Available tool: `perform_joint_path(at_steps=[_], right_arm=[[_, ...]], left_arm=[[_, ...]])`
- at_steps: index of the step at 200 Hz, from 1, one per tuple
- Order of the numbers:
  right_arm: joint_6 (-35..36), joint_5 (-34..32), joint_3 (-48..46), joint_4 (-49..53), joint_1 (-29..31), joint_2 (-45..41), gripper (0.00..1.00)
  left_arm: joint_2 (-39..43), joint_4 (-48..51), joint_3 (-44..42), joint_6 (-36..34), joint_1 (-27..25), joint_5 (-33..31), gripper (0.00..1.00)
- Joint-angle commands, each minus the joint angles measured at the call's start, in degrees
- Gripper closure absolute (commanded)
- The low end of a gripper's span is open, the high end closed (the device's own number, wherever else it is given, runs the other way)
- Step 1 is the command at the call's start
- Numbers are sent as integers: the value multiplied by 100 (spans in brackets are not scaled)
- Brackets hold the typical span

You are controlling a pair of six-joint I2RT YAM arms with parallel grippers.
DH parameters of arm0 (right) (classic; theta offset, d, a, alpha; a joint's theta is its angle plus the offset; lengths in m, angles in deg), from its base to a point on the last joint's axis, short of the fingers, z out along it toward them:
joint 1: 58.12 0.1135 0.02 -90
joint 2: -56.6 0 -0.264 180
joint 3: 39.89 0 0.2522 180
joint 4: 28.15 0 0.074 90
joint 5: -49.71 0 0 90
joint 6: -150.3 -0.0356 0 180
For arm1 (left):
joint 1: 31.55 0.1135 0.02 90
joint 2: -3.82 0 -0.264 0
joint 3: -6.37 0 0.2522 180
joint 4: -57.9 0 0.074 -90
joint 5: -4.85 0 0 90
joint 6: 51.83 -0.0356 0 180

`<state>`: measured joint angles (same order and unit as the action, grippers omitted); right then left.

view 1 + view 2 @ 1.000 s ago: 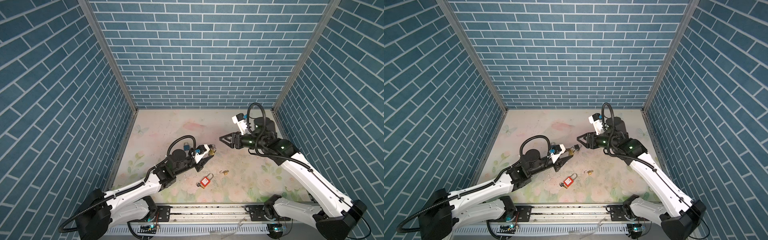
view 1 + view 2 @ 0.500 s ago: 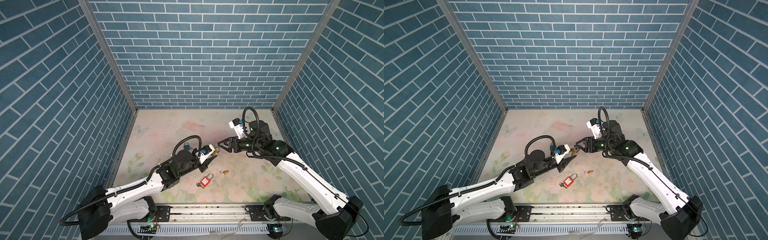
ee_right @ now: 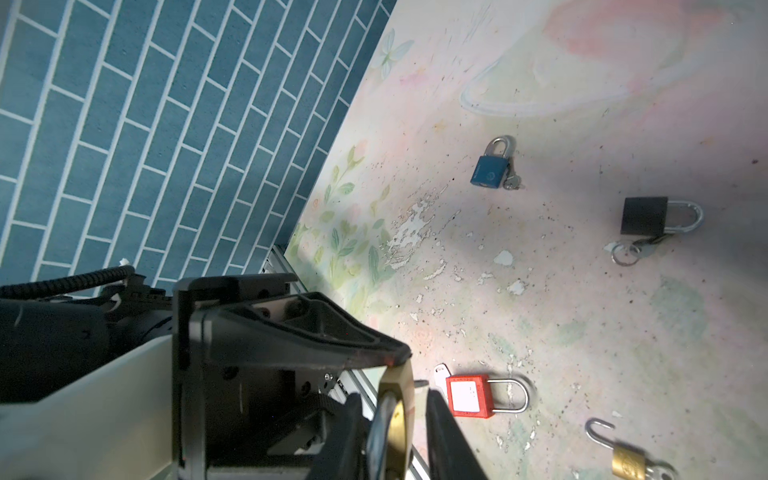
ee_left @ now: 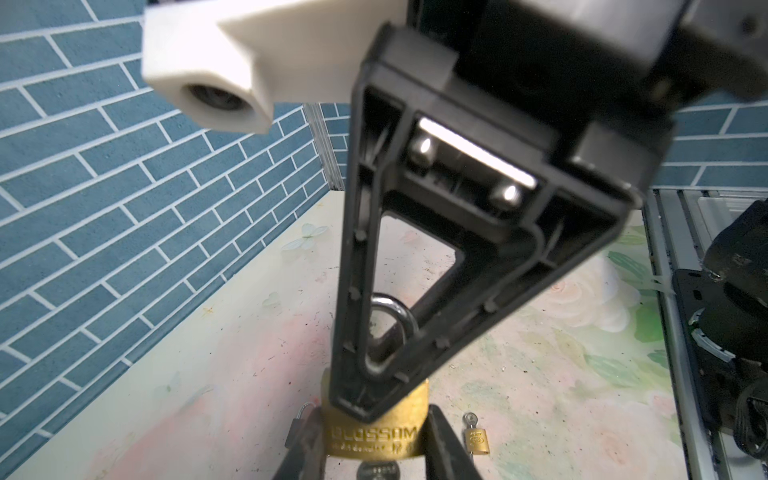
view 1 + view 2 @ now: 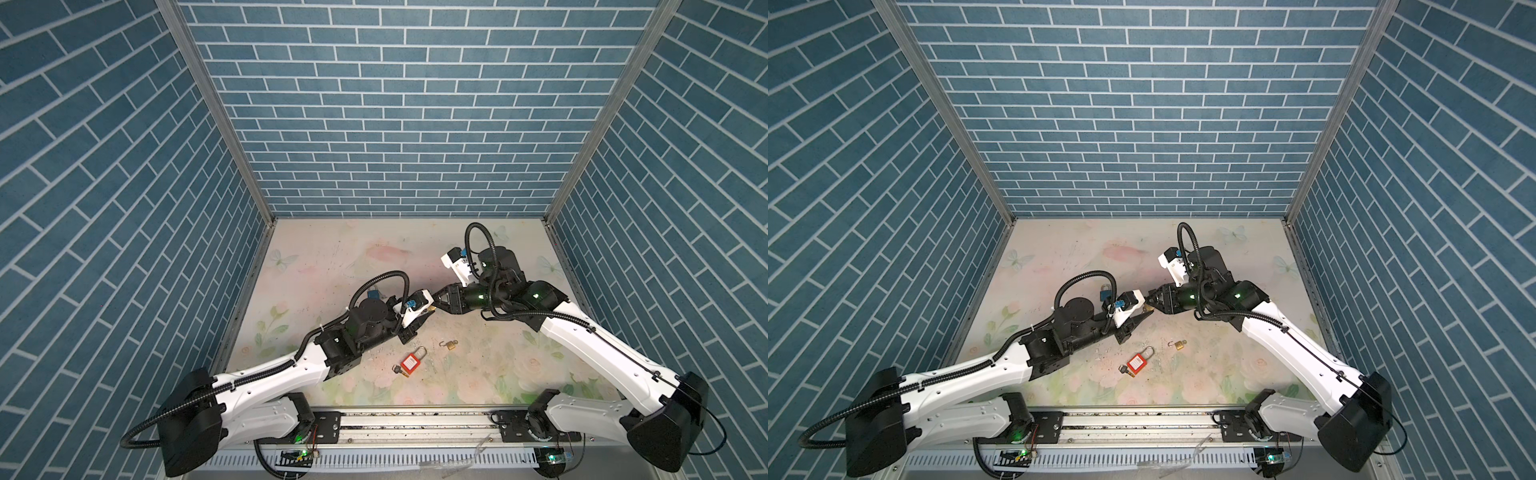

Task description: Lock with the key

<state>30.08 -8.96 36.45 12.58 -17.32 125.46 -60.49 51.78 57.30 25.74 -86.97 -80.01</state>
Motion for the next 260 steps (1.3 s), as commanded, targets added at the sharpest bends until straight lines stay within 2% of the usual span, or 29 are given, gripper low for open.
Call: perform_joint_path(at_steps=[1, 23, 61, 66, 74, 95, 145, 185, 222, 260], right_arm=[[-11, 88, -45, -77, 45, 20, 80], [-11, 77, -45, -72, 47, 15, 91], [-27, 106, -19, -94, 56, 47, 100], [-36, 113, -16, -110, 62, 49, 100], [-50, 136, -18, -141, 61, 53, 100], [-75, 137, -14, -169, 77, 40, 100], [-142, 131, -79, -267, 79, -8, 100], [-212, 134, -157, -378, 104, -6, 100], [-248, 92, -181, -420, 122, -48, 100], [-265, 18, -209, -428, 131, -118, 100]], left_arm=[[9, -78, 194, -94, -18, -5, 100], [-12, -65, 204, -93, -26, 1, 100], [-119, 75, 323, -80, -15, -85, 100], [-136, 81, 347, -75, -25, -116, 99], [-154, 84, 376, -60, -27, -208, 83], [-198, 64, 414, -60, -23, -304, 70], [-239, -5, 440, 10, -39, -287, 69], [-274, -96, 462, 44, -74, -211, 57], [-284, -43, 502, -14, -118, -184, 51], [-267, 2, 485, 12, -142, -220, 54]])
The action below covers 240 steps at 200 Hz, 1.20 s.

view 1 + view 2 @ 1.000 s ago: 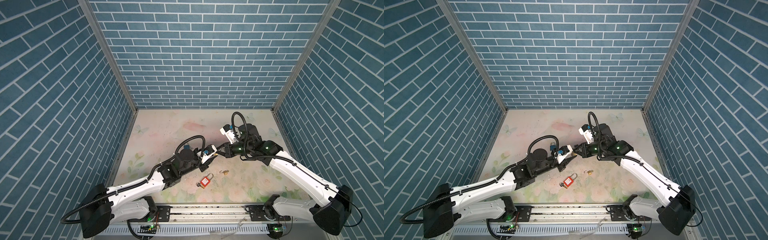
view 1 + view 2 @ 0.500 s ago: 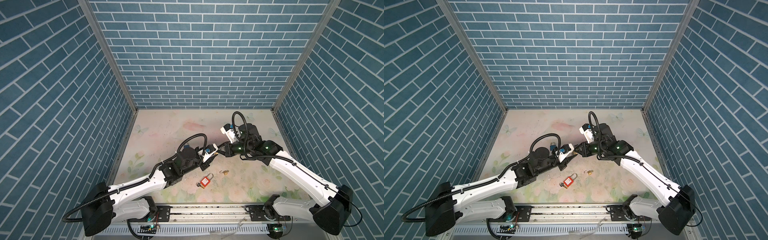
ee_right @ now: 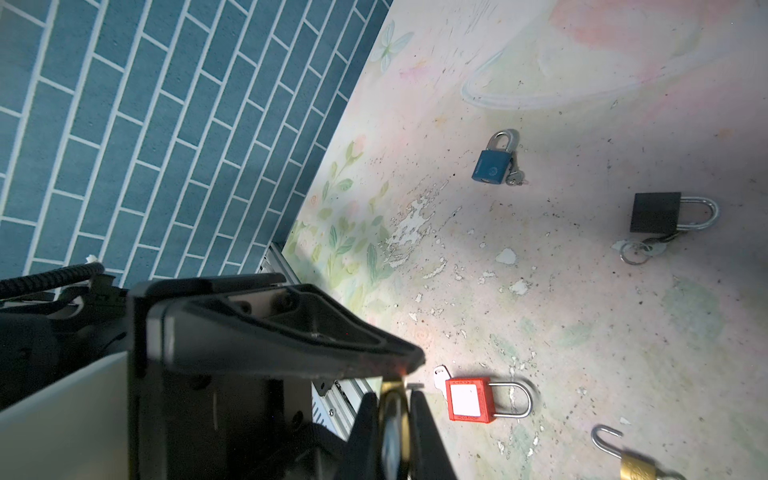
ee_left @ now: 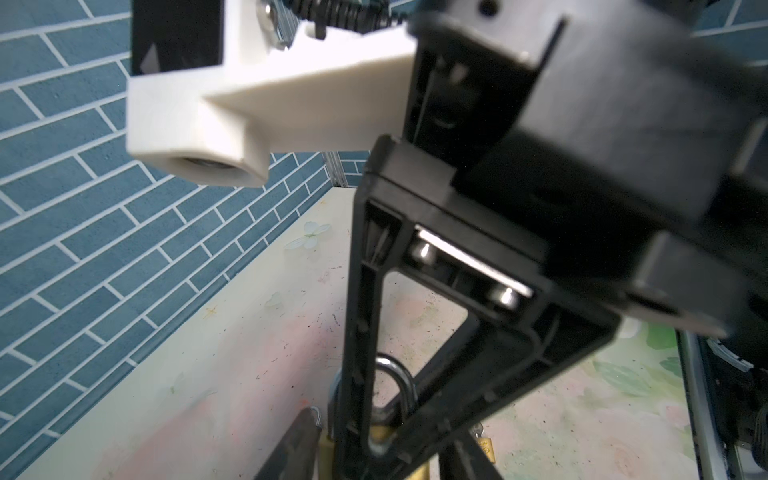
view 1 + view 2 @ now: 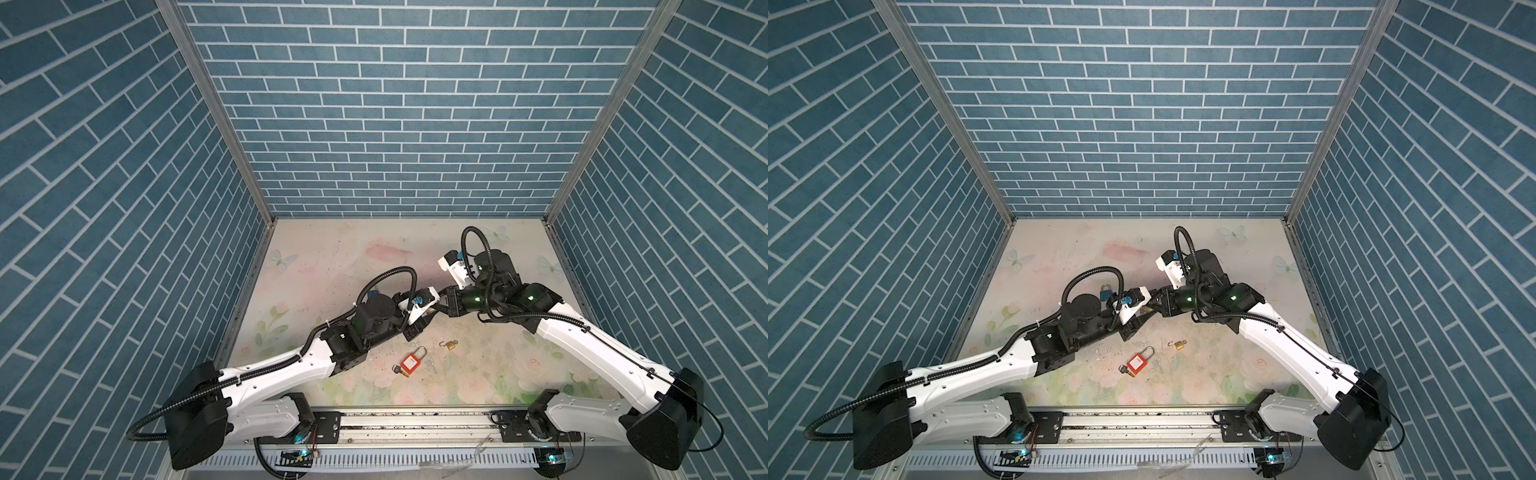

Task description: Lock with the key

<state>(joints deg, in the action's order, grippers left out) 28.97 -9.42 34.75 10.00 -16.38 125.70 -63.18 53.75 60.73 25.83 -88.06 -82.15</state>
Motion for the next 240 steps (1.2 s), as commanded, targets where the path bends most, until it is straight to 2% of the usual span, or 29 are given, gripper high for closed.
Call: perform_joint_path(at_steps=[1, 26, 86, 110, 120, 131, 149, 176, 184, 197, 213, 231, 240], right_arm=[[-154, 60, -41, -166, 37, -153, 100], [-162, -34, -42, -149, 36, -202, 100], [-189, -200, -46, -197, 36, -303, 100], [-198, -278, -51, -208, 34, -333, 100], [-203, -316, -41, -222, 36, -362, 97], [-207, -394, -19, -232, 35, -421, 92], [-198, -748, 48, -184, 28, -605, 69], [-172, -1495, 110, -243, 16, -1176, 48], [-159, -1734, 77, -327, 10, -1385, 45], [-120, -2067, -89, -514, 12, -1718, 40], [-55, -2349, -481, -825, 12, -2149, 36], [54, -2374, -963, -1091, 12, -2487, 40], [61, -2273, -1182, -1207, 11, -2571, 42]], left_arm=[[2, -200, 142, 3, -34, -4, 54], [42, -149, 119, 21, -46, -102, 63], [117, -37, 89, -22, -114, -350, 63], [101, 1, 106, -65, -116, -366, 75], [108, 7, 98, -65, -124, -371, 83], [108, -8, 76, -56, -124, -358, 90], [107, -35, 25, 12, -121, -390, 96], [159, -80, -42, 145, -124, -514, 98], [176, -90, -41, 233, -119, -606, 99], [203, -193, -77, 462, -111, -792, 99], [242, -350, -77, 1086, -77, -1250, 100], [273, -399, -19, 2284, -11, -1857, 100], [281, -353, -6, 3146, 49, -2096, 100]])
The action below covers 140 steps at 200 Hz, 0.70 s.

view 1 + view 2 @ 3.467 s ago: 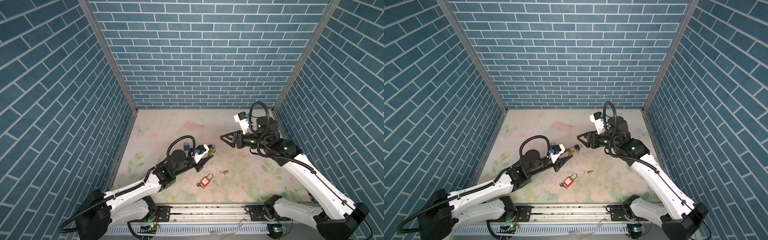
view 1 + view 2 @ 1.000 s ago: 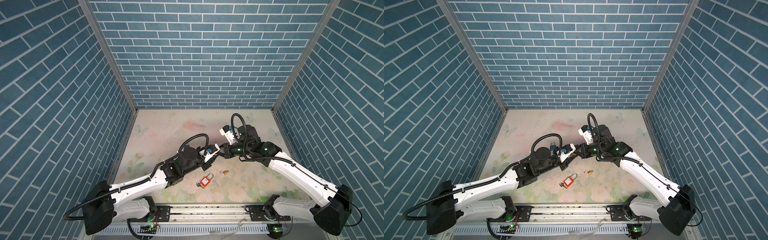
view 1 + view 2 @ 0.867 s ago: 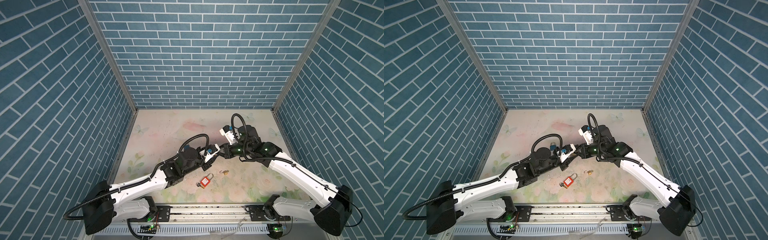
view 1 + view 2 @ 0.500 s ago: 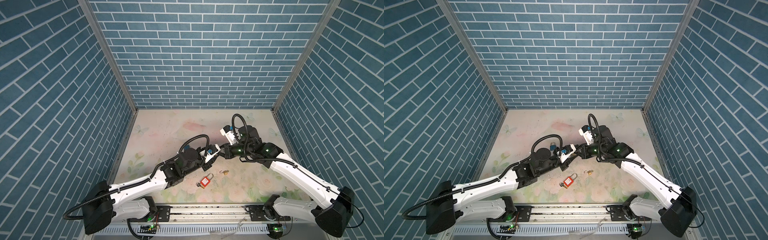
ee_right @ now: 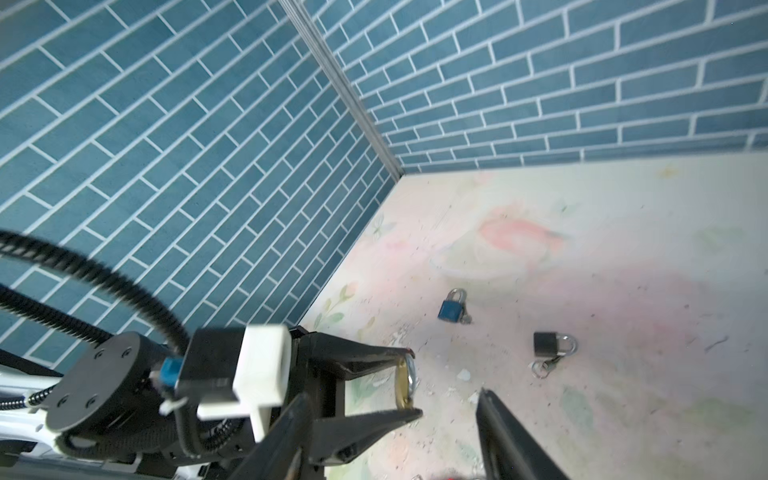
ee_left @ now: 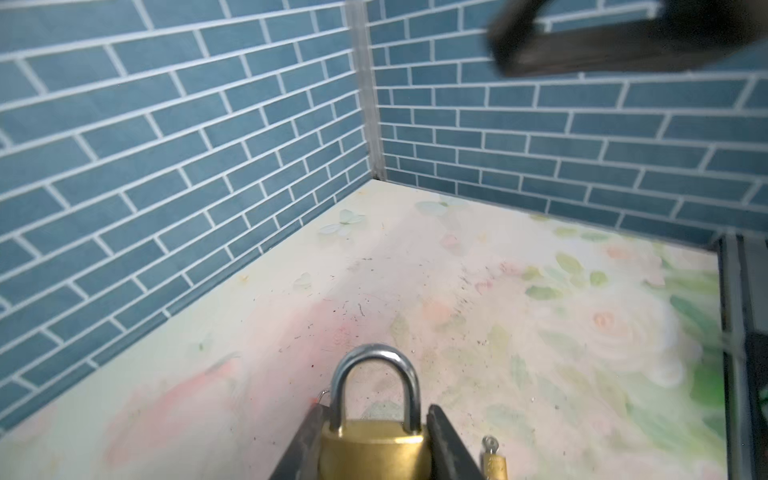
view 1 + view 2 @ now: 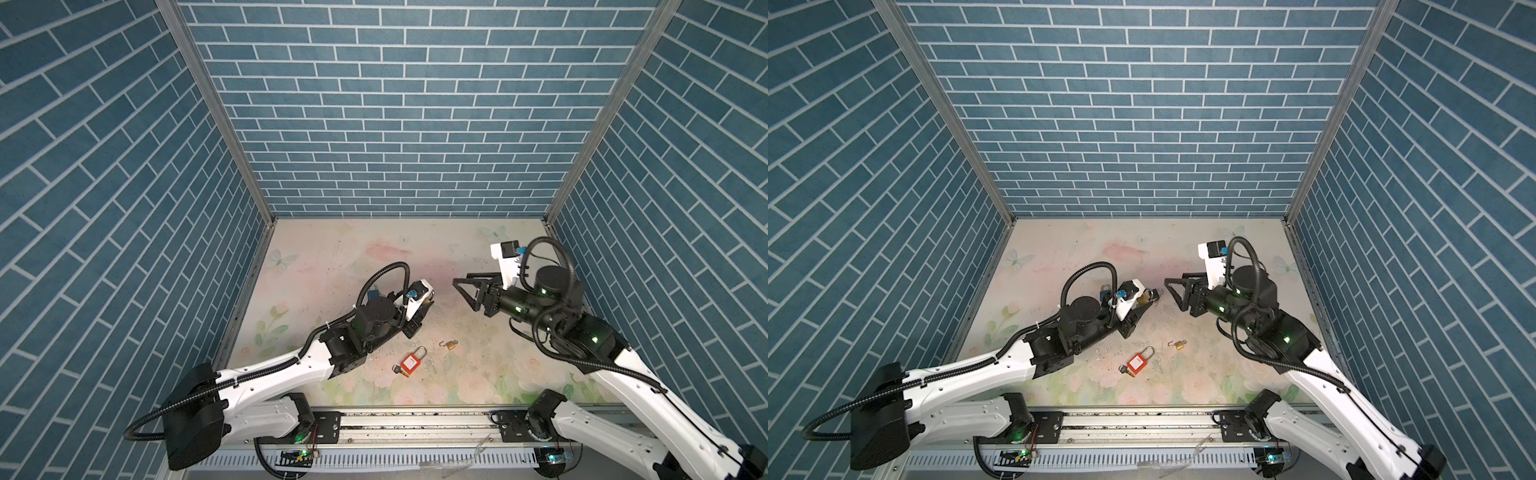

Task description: Lock with the key

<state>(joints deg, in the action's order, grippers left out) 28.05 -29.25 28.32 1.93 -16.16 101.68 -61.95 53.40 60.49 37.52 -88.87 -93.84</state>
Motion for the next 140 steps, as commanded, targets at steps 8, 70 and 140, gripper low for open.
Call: perform_joint_path(at_steps=[8, 70, 140], right_arm=[[150, -170, -708, -505, 1, -188, 45], [269, -269, -1242, -1097, 593, 659, 59], [253, -141, -982, -2152, 1053, 2013, 62]], left_arm=[[164, -257, 3, 2745, 199, -1006, 100], [325, -533, -859, 7538, 446, -1407, 100], [414, 49, -795, 8922, 632, -1454, 100]])
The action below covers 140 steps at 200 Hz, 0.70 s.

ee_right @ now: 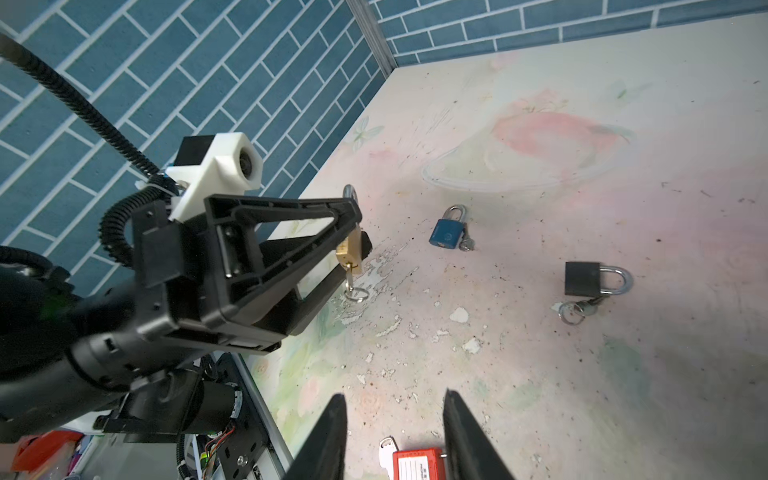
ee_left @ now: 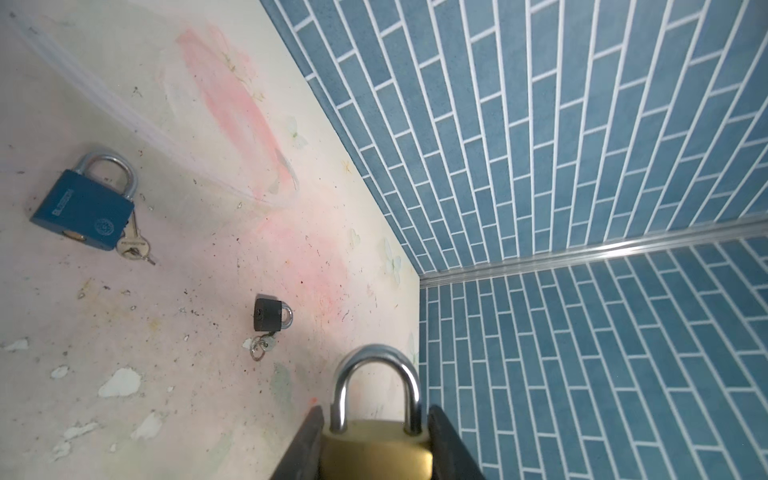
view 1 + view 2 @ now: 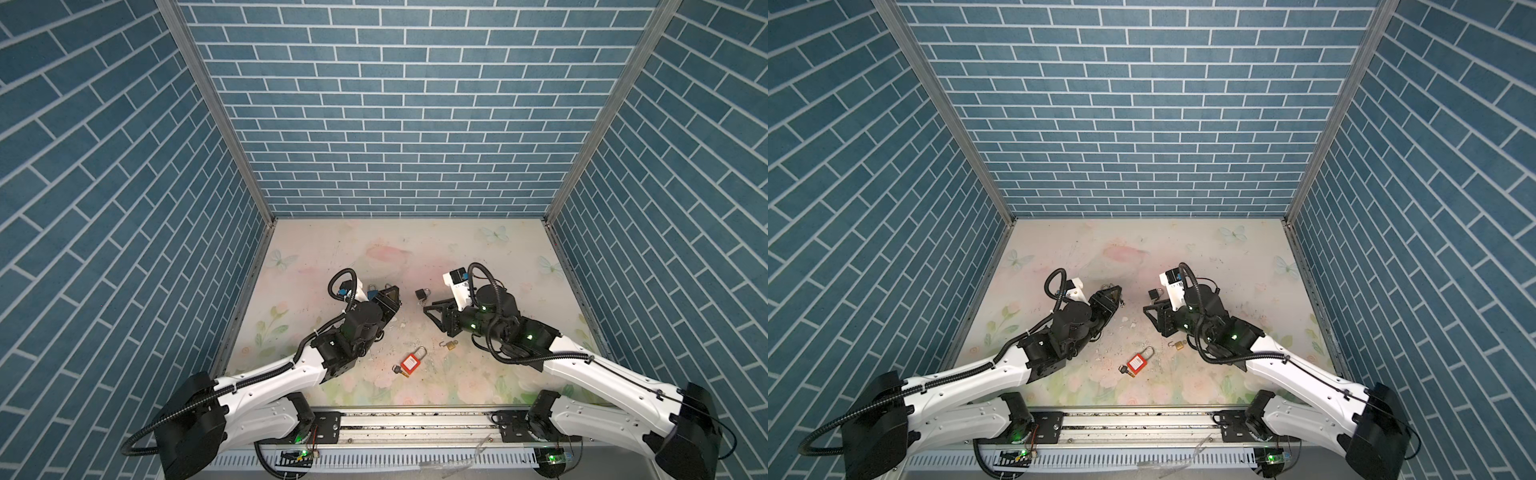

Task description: Lock with the key

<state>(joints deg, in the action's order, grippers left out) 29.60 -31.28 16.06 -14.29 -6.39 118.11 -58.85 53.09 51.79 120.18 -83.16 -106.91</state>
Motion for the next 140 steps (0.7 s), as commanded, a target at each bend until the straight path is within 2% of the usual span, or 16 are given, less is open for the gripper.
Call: perform_joint_path(at_steps=[1, 80, 140], right_arm=[[99, 68, 249, -538, 80, 383, 62], [170, 417, 809, -877, 118, 1336, 64], [184, 705, 1127, -1003, 140, 1867, 69]], left_arm=[[105, 80, 76, 657, 63, -146, 100], [202, 219, 33, 711, 201, 44, 100], [281, 216, -38, 738, 246, 108, 100]])
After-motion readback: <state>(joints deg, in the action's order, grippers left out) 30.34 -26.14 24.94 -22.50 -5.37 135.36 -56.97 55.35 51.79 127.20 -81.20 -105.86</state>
